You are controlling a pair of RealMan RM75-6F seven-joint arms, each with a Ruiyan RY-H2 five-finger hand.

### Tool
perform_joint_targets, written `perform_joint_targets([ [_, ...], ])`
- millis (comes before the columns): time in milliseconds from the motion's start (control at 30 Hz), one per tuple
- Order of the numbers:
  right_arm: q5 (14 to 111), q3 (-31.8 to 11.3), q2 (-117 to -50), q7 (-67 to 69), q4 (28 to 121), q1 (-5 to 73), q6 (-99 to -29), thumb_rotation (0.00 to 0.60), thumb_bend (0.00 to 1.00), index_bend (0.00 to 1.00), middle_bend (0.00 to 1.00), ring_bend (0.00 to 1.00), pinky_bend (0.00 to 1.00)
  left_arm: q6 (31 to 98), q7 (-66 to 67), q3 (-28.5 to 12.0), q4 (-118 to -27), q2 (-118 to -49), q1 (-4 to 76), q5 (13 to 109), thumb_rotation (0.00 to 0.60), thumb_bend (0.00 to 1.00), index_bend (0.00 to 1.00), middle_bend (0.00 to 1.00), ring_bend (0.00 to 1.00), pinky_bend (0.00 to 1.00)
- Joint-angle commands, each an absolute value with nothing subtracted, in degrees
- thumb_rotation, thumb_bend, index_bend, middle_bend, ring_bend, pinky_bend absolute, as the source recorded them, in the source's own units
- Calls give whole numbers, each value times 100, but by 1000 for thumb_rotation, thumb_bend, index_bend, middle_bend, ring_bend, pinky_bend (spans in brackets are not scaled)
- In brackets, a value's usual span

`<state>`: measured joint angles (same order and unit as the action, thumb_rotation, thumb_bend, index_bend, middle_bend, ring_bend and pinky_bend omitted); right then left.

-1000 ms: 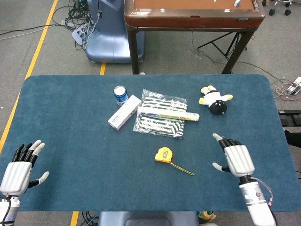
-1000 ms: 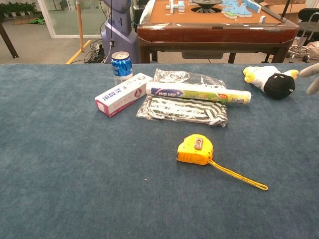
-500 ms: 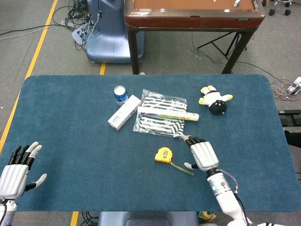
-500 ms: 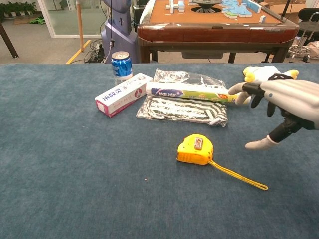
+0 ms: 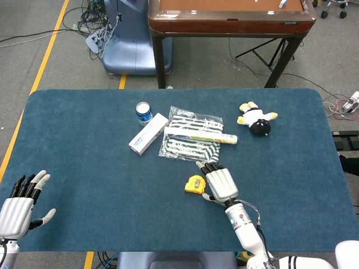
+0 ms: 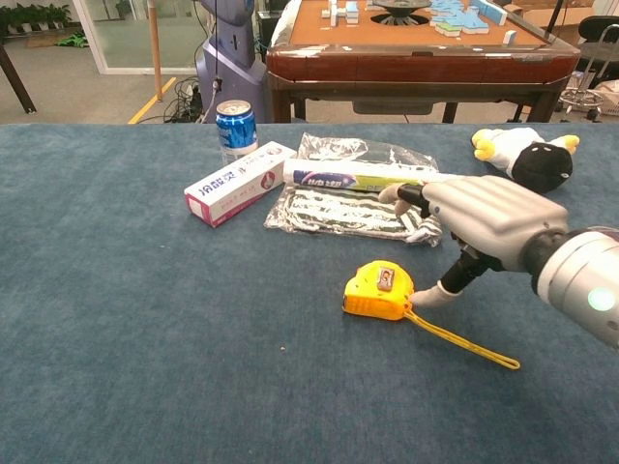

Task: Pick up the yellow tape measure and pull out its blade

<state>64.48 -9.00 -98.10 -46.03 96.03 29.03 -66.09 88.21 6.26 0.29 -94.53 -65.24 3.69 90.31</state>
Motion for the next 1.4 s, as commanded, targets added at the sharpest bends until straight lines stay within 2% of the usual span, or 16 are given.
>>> perform_joint_targets([
  [33, 6315, -949, -10018, -4681, 9410, 3032, -6587, 600, 0, 48, 206, 227, 375, 8823, 613, 33, -9448, -6515, 361, 9031, 600, 192, 111, 86, 74, 5],
  [700, 5709, -1093, -10717, -4837, 8411, 3560, -6417, 600, 0, 48, 201, 227, 376, 8861, 463, 46, -9358, -6471, 276, 9019, 600, 193, 111, 86, 74, 5],
  [867, 5588, -1148, -10628, -4889, 8375, 3626, -6429, 600, 0, 48, 205, 229, 375, 8865, 465, 49, -9357, -6477, 258, 9015, 600, 193, 111, 86, 74, 5],
  [1167, 5226, -1094, -10197, -4943, 8819, 3698, -6210, 600, 0, 67, 269, 247, 375, 8871, 487, 54, -9380, -6488, 245, 9042, 600, 193, 111, 86, 74, 5],
  [1400, 5086, -1002, -9962, -4865, 8990, 3794, -6073, 600, 70, 119, 282, 247, 375, 8881, 528, 62, -9425, -6487, 221, 9044, 600, 192, 111, 86, 74, 5],
])
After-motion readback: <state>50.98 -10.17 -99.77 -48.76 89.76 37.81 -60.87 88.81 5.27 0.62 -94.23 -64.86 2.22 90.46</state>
